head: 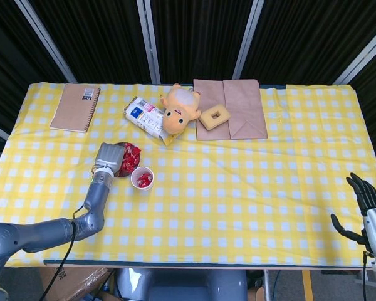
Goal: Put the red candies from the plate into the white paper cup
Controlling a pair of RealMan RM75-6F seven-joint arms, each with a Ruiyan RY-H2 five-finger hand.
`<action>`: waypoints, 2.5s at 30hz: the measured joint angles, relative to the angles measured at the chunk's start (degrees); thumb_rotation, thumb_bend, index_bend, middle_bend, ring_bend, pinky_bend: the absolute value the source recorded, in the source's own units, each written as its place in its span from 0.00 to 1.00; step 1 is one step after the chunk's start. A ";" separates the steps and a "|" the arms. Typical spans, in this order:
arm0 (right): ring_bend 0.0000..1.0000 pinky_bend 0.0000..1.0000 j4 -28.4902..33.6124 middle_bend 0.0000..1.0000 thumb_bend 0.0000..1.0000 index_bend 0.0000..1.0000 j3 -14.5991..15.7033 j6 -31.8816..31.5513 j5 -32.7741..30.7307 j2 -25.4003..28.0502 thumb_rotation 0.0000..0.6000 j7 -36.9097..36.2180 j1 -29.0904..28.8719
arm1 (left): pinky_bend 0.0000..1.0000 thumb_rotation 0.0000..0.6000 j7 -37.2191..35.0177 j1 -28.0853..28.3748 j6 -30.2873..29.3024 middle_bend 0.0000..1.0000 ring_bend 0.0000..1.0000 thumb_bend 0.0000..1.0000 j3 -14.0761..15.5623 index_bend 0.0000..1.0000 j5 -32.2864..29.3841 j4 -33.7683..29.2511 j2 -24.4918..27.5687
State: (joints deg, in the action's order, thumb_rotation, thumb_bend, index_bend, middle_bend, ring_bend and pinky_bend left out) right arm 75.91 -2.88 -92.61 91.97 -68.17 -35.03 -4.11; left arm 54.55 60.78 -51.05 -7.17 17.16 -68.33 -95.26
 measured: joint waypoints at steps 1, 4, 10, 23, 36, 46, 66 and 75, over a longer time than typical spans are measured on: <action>0.00 0.00 -0.01 0.00 0.42 0.00 -0.05 -0.04 -0.01 0.00 1.00 -0.05 -0.01 | 0.94 1.00 -0.10 0.01 0.01 0.36 0.90 0.35 -0.03 0.41 0.21 0.12 -0.11; 0.00 0.00 -0.02 0.00 0.42 0.00 -0.09 -0.09 -0.01 0.05 1.00 -0.08 -0.01 | 0.94 1.00 -0.40 -0.01 0.03 0.38 0.90 0.39 -0.09 0.43 0.87 0.61 -0.51; 0.00 0.00 -0.21 0.00 0.42 0.00 -0.06 -0.24 0.09 -0.08 1.00 -0.21 0.04 | 0.94 1.00 -0.84 -0.08 0.03 0.41 0.90 0.41 -0.34 0.45 1.67 1.53 -1.12; 0.00 0.00 -0.32 0.00 0.42 0.00 -0.06 -0.34 0.19 -0.18 1.00 -0.23 0.05 | 0.94 1.00 -0.45 -0.33 0.59 0.44 0.90 0.42 -0.09 0.46 2.24 3.20 -2.42; 0.00 0.00 -0.43 0.00 0.42 0.00 -0.05 -0.48 0.30 -0.20 1.00 -0.51 0.06 | 0.95 1.00 -0.56 -0.90 0.07 0.53 0.90 0.45 -0.19 0.54 3.37 3.30 -2.59; 0.00 0.00 -0.44 0.00 0.42 0.00 -0.09 -0.60 0.30 -0.24 1.00 -0.62 0.07 | 0.95 1.00 -1.66 -1.37 -1.39 0.54 0.90 0.45 -1.39 0.54 5.01 1.25 -0.33; 0.00 0.00 -0.82 0.00 0.42 0.00 -0.16 -0.90 0.44 -0.53 1.00 -0.44 0.05 | 0.95 1.00 -4.13 -2.21 -5.41 0.54 0.90 0.45 -4.05 0.54 8.64 -12.14 8.36; 0.00 0.00 -1.02 0.00 0.42 0.00 -0.21 -0.87 0.36 -0.68 1.00 -0.14 0.03 | 0.95 1.00 -5.63 -2.29 -7.53 0.54 0.90 0.45 -4.48 0.53 13.18 -23.05 12.25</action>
State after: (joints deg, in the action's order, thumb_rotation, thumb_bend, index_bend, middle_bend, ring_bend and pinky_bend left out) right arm 74.89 -3.09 -93.49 92.33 -68.85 -35.17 -4.07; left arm 48.92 58.49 -58.58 -11.66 30.34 -91.38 -83.01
